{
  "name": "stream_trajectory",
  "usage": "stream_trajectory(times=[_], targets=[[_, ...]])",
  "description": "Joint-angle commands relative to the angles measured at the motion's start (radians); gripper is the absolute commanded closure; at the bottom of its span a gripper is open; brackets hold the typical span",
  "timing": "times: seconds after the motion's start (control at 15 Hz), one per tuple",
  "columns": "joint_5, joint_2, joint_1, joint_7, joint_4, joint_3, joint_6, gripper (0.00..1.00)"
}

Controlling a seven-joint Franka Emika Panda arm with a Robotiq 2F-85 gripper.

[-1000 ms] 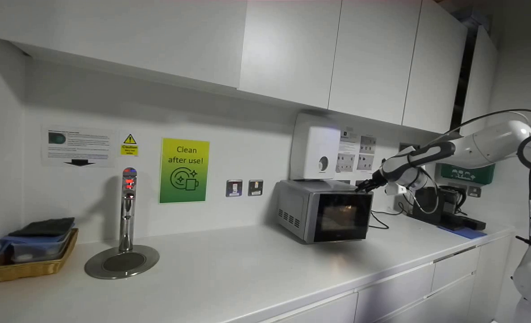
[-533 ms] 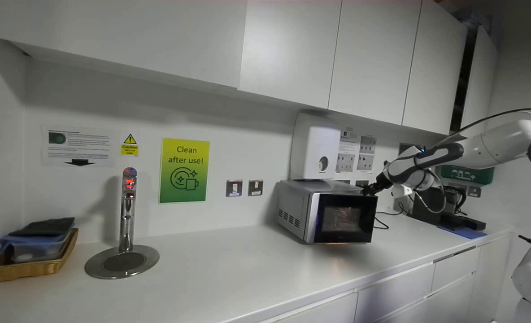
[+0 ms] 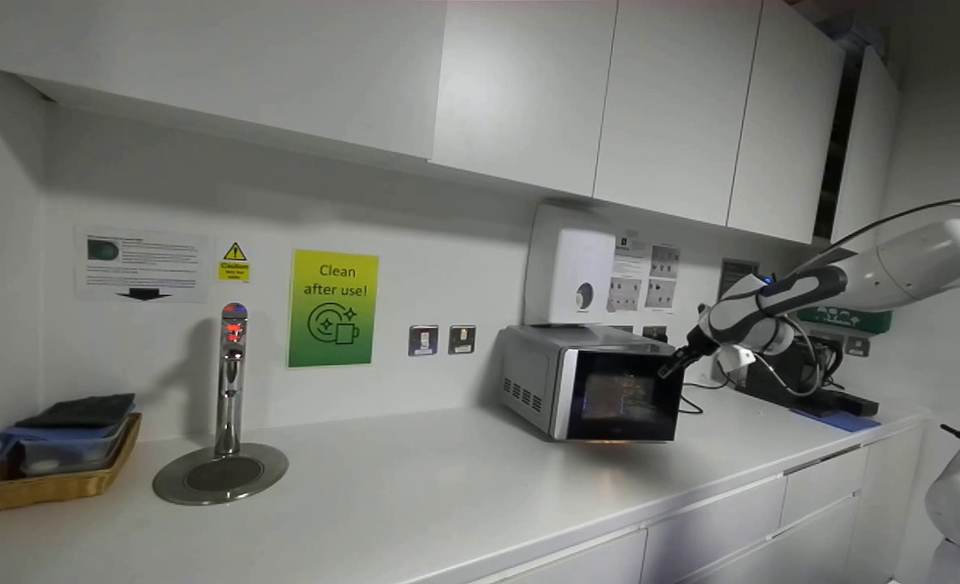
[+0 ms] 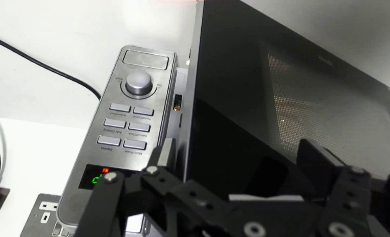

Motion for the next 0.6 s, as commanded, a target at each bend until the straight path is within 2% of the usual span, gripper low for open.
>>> stream_trajectory(times=[0.0,0.47,0.53], targets=[[-0.002,-0.063,0.007,-0.024,-0.058,-0.002,-0.031,0.00],[0.019,-0.116,0.028,-0.052,-0.103,-0.011,-0.038,0.00],[-0.030,-0.126,0.097,-0.022,-0.112,-0.079,-0.038,0.00]])
